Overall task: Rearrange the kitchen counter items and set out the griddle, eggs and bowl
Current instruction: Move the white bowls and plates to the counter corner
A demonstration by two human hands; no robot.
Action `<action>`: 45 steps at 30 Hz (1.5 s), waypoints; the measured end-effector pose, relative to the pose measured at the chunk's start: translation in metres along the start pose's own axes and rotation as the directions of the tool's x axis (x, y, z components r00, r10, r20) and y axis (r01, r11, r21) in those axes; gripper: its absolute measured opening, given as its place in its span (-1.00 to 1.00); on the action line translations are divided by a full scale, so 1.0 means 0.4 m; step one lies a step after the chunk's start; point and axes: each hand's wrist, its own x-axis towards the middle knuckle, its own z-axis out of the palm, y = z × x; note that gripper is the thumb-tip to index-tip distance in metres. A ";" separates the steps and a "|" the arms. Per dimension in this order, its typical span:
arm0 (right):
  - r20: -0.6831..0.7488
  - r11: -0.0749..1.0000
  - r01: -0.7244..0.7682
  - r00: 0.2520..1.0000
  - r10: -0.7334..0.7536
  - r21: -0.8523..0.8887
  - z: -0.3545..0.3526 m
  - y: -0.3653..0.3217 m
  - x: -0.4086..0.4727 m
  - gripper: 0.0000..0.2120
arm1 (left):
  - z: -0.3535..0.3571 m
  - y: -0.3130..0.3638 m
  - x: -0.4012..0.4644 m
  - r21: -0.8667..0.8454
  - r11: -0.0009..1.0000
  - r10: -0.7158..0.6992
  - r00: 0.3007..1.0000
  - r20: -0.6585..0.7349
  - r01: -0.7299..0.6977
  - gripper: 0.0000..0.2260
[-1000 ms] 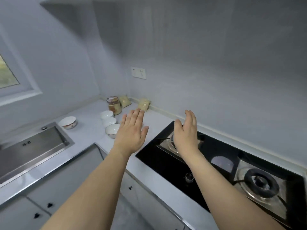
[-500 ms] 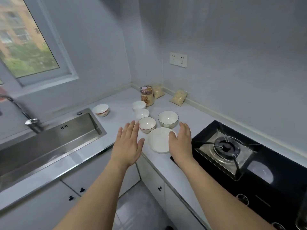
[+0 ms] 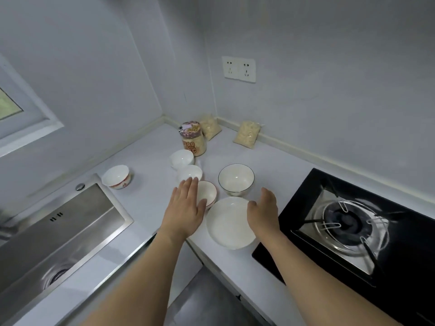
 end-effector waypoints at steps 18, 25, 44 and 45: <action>0.127 0.827 -0.322 0.898 0.421 -0.461 0.127 0.087 0.207 -0.54 | 0.155 -0.057 0.506 -0.254 0.967 0.081 0.916 0.392 0.023 -0.54; 0.062 0.735 -0.342 0.885 0.461 -0.585 0.161 0.114 0.246 -0.58 | 0.247 -0.041 0.590 -0.277 0.936 -0.028 0.831 0.555 0.216 -0.76; 0.077 0.742 -0.248 0.924 0.374 -0.623 0.095 0.093 0.254 -0.65 | 0.224 0.009 0.602 -0.400 0.835 -0.088 0.808 0.582 0.379 -0.72; 0.059 0.743 -0.258 0.927 0.370 -0.618 0.077 0.083 0.254 -0.69 | 0.209 0.021 0.605 -0.415 0.824 -0.090 0.812 0.576 0.385 -0.73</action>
